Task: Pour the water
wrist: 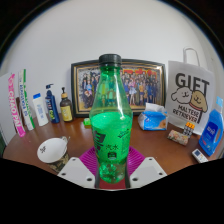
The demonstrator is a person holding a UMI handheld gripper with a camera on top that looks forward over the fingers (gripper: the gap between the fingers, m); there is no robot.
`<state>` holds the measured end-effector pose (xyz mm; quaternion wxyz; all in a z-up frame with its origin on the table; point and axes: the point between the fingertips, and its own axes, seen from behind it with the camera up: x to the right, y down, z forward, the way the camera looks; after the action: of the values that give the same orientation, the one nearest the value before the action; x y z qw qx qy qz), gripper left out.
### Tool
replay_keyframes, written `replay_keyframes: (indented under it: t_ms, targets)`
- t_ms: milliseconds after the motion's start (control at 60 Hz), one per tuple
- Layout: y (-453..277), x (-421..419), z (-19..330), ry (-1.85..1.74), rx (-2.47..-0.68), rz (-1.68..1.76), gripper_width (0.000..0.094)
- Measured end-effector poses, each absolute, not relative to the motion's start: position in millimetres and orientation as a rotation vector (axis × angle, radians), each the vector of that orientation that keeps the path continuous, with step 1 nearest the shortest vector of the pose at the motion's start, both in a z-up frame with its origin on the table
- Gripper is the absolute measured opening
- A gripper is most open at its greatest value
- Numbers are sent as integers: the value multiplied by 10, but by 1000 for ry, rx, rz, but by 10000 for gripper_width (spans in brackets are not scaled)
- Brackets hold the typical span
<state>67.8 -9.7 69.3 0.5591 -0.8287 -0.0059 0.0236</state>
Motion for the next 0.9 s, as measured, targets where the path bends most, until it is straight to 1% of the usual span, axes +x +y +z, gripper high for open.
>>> replay_keyframes:
  t_ms: [83, 183, 250, 400, 433, 500, 517, 533, 567, 667, 900]
  targets:
    - [-145, 714, 522, -2, -1976, 54, 339]
    - [-178, 718, 532, -2, -1943, 54, 361]
    - [-189, 714, 542, -2, -1928, 51, 394]
    - [-242, 721, 504, 8, -1961, 41, 525]
    - [-278, 721, 476, 19, -1988, 45, 596]
    - [-373, 734, 449, 53, -2036, 46, 825]
    - [-407, 731, 450, 61, -2044, 46, 862]
    - [-439, 744, 460, 74, -2052, 39, 868]
    - [-518, 735, 490, 86, -2069, 33, 847]
    - [-808, 713, 640, 106, -2114, -10, 856]
    - [-1692, 415, 1228, 131, -2181, -45, 856]
